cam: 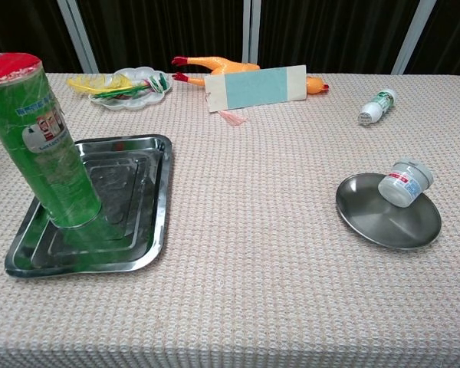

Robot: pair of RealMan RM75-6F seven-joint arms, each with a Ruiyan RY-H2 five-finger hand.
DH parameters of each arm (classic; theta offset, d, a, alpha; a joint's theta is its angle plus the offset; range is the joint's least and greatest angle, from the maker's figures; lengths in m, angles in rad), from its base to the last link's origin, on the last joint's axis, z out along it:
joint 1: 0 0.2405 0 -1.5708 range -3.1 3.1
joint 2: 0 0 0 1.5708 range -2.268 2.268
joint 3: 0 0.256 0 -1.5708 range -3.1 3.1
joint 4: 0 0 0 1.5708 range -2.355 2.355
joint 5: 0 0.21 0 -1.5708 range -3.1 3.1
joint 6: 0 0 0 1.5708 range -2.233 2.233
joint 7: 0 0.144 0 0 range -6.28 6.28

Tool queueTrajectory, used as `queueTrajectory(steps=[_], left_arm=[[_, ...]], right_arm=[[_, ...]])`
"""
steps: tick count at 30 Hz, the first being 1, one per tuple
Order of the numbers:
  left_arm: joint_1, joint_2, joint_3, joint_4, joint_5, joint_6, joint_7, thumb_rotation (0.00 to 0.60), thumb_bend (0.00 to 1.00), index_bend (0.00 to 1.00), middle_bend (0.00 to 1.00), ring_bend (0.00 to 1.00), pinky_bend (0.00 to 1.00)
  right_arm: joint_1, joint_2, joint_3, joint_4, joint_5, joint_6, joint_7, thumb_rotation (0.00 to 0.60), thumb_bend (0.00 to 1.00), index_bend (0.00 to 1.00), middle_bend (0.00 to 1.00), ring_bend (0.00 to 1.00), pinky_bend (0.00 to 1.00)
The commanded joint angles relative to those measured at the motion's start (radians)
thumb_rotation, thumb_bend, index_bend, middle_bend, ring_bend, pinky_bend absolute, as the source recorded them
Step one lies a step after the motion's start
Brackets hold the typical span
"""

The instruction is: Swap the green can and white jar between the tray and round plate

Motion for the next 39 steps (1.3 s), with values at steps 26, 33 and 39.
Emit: queueTrajectory(steps=[26,33,39], left_arm=[[-0.319,0.134,0.012,-0.134,0.135,-0.378,-0.097,0.600,0.11,0.21,0.12,0.02,0.27],[-0.345,0.103,0.013,-0.107,0.144,-0.371,-0.121,0.600,0.14,0.29,0.20,0.15,0.45],[-0.360,0.076,0.015,-0.084,0.136,-0.368,-0.141,0.600,0.23,0.37,0.32,0.27,0.59]], right_arm=[[0.003,-0.010,0.000,0.008,0.034,-0.026,-0.016,0.600,0.26,0.00,0.00,0.00,0.00],[0.005,-0.007,-0.001,0.001,0.053,-0.043,-0.025,0.600,0.26,0.00,0.00,0.00,0.00],[0.007,-0.006,-0.001,-0.005,0.065,-0.053,-0.028,0.600,0.26,0.00,0.00,0.00,0.00]])
